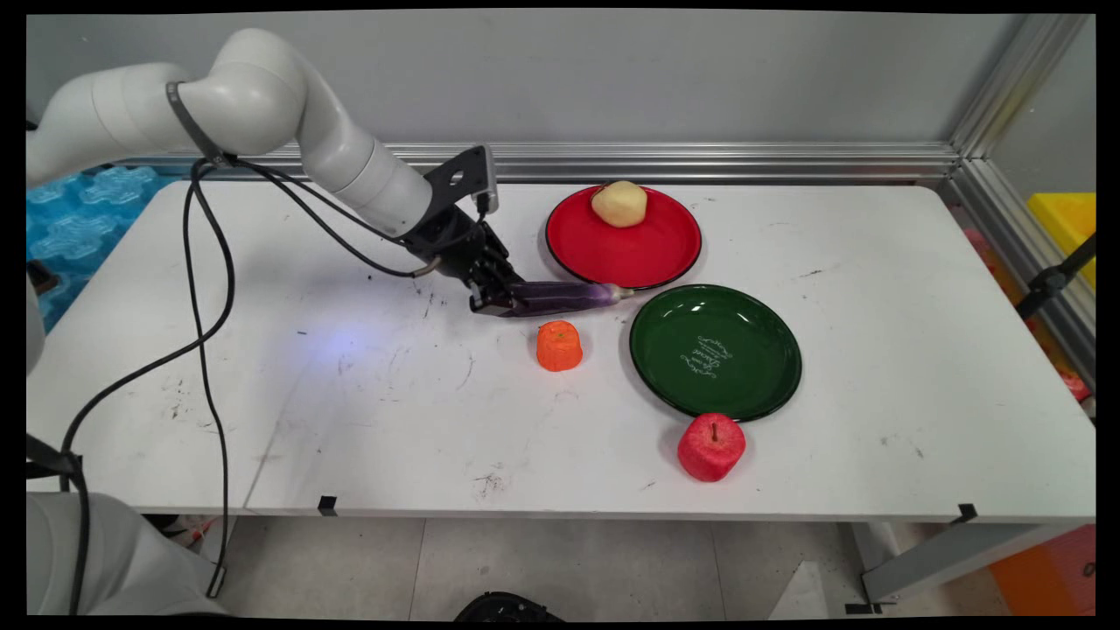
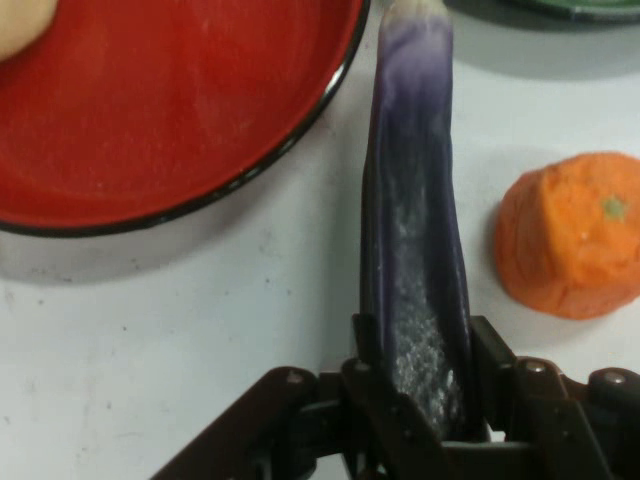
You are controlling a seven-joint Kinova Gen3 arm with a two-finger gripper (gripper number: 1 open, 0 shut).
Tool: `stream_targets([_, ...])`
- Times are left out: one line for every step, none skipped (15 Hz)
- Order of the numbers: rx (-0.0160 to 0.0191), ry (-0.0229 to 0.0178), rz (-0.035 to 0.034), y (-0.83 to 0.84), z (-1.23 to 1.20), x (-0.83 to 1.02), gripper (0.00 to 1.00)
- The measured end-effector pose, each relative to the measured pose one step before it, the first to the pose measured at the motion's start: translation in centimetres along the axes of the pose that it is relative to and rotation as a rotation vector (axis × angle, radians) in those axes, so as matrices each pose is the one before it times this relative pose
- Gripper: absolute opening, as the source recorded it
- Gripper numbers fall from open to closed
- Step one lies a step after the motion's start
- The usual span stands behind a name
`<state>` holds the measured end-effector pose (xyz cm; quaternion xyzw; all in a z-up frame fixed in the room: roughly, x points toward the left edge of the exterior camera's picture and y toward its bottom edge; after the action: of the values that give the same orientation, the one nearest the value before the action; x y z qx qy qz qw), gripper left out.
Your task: Place the picked object on the table
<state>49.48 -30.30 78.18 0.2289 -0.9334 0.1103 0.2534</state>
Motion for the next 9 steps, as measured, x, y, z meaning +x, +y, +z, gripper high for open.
stream_targets([0.00073, -0.00383, 0.01035, 0.023, 0.092, -0.242, 0.0])
stream_targets([0.00025, -0.00266, 0.00719, 0.019, 0.067, -0.162, 0.0])
stream_targets([0.00047, -0.00188, 0.00579, 0.004, 0.056, -0.12, 0.0])
stream_targets([0.00019, -0.00168, 0.00533, 0.009, 0.053, -0.115, 0.0])
stream_targets([0.00017, -0.00116, 0.00421, 0.004, 0.048, -0.08, 0.0])
stream_targets([0.0002, -0.00135, 0.00571, 0.005, 0.067, -0.107, 0.0])
stream_targets([-0.00013, -0.00079, 0.00326, 0.004, 0.043, -0.068, 0.0])
stream_targets([0.00005, -0.00099, 0.00465, 0.016, 0.053, -0.094, 0.0])
stream_targets([0.00014, -0.00052, 0.0029, 0.005, 0.037, -0.054, 0.0])
